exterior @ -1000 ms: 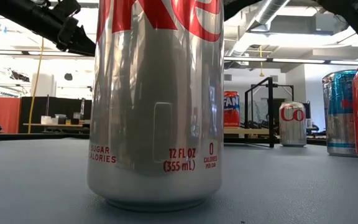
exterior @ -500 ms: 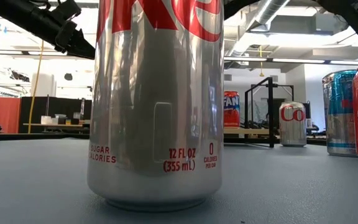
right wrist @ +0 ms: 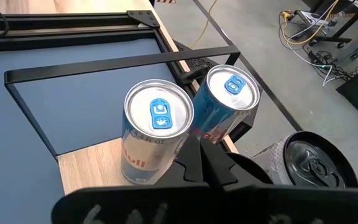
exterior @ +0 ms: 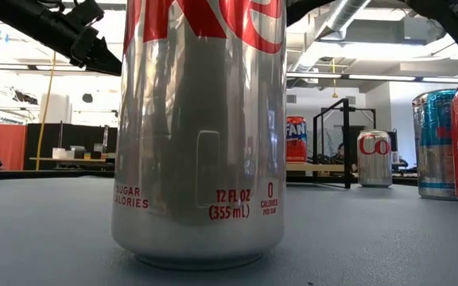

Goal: Place canned beverage on shelf
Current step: Put the top pink and white soda can onto the shelf aligned with the other pink and white soda can

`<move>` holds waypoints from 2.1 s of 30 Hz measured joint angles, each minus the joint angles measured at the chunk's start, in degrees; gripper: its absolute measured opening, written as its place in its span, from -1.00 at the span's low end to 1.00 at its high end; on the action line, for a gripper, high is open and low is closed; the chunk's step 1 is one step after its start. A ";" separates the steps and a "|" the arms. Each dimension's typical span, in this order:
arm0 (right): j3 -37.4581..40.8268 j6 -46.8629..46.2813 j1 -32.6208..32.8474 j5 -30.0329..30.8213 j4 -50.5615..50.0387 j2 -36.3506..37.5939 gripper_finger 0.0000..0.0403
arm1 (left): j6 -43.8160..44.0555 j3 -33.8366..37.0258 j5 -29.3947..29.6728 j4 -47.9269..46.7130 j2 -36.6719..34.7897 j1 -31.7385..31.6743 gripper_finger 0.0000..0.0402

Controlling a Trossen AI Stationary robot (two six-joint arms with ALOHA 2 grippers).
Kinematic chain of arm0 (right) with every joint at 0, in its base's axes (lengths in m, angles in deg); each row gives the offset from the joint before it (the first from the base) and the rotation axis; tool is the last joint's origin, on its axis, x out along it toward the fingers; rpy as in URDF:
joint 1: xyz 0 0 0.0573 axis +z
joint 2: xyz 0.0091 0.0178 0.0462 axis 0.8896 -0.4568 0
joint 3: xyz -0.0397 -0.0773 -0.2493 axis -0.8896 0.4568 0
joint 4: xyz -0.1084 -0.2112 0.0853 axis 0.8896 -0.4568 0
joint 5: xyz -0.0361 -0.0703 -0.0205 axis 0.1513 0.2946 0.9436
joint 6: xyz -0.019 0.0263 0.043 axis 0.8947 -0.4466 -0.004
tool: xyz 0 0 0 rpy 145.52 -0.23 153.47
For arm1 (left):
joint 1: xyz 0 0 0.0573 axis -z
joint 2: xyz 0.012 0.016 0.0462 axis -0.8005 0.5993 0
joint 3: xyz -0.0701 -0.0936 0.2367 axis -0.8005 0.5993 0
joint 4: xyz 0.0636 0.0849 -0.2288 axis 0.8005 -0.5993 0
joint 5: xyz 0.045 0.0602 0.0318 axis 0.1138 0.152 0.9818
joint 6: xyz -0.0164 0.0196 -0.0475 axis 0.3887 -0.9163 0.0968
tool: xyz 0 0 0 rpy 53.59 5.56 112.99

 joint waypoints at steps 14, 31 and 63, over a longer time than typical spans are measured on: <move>-0.02 0.48 -0.02 0.03 -2.09 0.12 -1.00 | 0.00 0.00 0.02 0.00 0.00 0.00 0.63; -1.22 2.59 3.27 -2.68 -7.78 10.44 -1.00 | 0.06 0.00 -0.35 -0.31 -0.02 0.02 0.63; 22.27 -3.99 -0.72 -11.61 -2.61 15.30 -1.00 | 3.91 0.00 -0.95 -0.71 -0.02 0.02 0.63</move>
